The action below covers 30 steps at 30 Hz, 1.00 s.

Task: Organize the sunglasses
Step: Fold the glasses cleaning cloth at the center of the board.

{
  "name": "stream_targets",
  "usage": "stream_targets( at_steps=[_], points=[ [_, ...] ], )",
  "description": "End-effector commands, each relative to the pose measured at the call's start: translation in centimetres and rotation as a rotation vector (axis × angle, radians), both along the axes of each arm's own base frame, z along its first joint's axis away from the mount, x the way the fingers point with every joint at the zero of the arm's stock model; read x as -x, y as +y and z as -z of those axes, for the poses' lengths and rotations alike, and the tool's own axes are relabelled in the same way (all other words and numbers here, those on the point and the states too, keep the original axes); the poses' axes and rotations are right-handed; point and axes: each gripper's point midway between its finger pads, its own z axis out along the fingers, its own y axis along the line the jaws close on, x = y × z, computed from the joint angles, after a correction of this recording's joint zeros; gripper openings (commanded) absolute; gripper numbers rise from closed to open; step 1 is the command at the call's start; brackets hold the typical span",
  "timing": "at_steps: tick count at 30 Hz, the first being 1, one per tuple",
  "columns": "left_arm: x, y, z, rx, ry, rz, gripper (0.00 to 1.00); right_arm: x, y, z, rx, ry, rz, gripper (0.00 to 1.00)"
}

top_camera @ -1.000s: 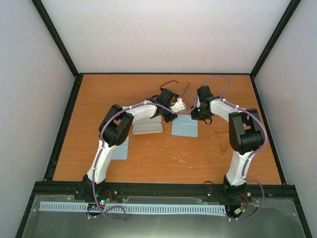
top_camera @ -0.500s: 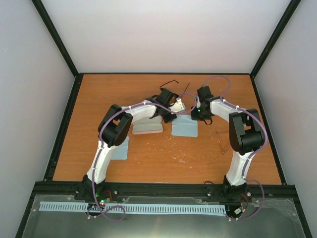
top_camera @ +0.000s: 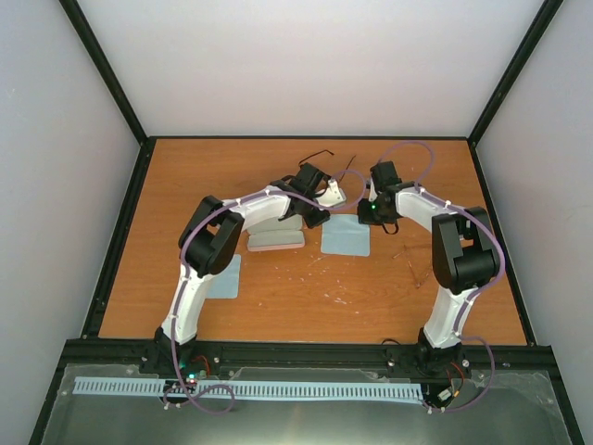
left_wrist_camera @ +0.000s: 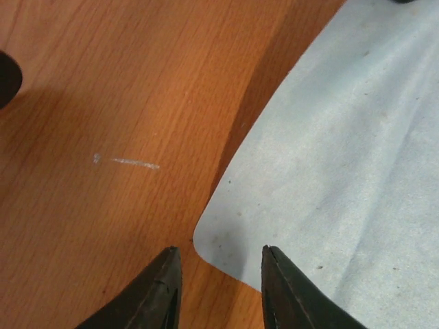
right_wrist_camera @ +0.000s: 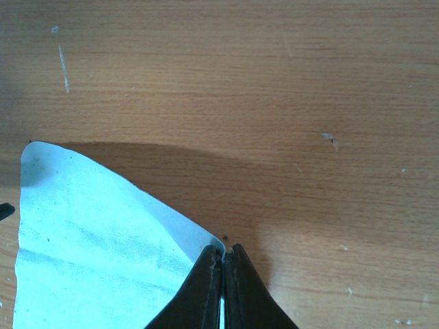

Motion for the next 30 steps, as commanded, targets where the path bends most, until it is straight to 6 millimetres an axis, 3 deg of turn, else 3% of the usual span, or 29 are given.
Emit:
stream_targets(
  at_steps=[1,7,14,27,30],
  points=[
    [-0.4,0.1,0.1,-0.022,-0.017,-0.031,0.35,-0.1,-0.2,-0.5,-0.011,-0.019,0.016,0.03],
    [-0.8,0.0,1.7,-0.046,-0.015,-0.027,0.38,-0.3,-0.1,-0.7,-0.013,-0.022,0.016,0.03],
    [-0.8,-0.7,2.5,-0.033,0.018,-0.012,0.35,0.0,-0.3,-0.6,-0.004,-0.015,0.010,0.03],
    [1.6,-1.0,3.2,-0.002,0.117,0.034,0.15,0.0,-0.3,-0.3,0.000,-0.012,0.012,0.03],
    [1.9,-0.9,3.4,-0.003,0.128,0.040,0.06,0.0,-0.4,-0.2,0.002,-0.011,0.013,0.03]
  ],
)
